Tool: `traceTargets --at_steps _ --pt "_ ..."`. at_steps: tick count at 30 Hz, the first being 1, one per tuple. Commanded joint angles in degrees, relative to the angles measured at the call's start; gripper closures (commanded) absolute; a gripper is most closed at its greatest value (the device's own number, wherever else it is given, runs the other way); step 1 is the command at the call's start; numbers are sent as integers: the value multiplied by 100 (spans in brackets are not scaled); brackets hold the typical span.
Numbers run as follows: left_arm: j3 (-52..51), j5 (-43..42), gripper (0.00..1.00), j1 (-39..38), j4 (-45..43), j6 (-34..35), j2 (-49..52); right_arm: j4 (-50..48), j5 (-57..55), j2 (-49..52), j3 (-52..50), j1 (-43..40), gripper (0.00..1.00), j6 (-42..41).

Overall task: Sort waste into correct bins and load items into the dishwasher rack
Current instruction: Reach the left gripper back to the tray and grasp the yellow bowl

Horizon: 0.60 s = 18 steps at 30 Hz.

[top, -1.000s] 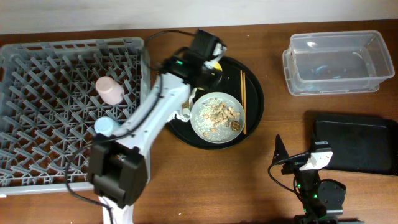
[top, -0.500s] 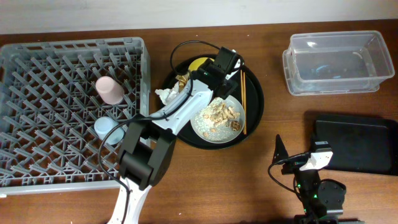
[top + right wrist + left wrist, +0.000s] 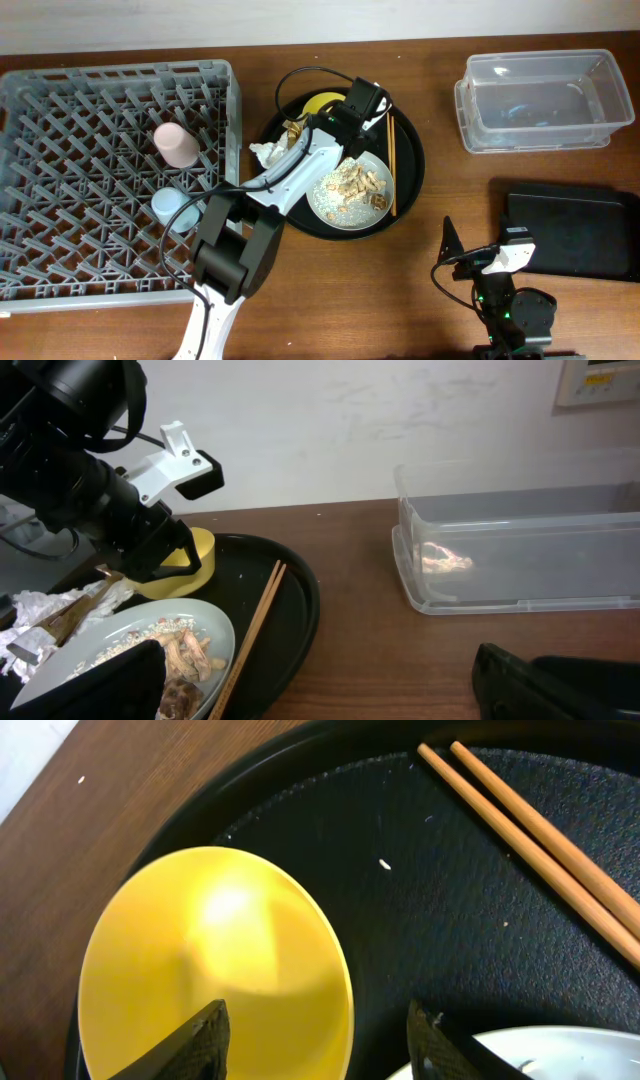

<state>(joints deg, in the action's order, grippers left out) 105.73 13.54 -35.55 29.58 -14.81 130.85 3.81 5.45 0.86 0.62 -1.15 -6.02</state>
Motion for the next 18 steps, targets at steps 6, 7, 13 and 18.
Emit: traceTargets --at_steps 6,7,13,18 --pt "24 -20 51 46 52 -26 323 28 -28 -13 -31 -44 2 -20" --pt "24 -20 53 46 44 -26 323 28 -28 -13 -31 -44 2 -20" --pt "96 428 80 46 -46 -24 319 28 -28 -13 -31 -44 2 -20" --pt "514 426 100 46 308 245 317 28 -28 -13 -31 -44 2 -20"
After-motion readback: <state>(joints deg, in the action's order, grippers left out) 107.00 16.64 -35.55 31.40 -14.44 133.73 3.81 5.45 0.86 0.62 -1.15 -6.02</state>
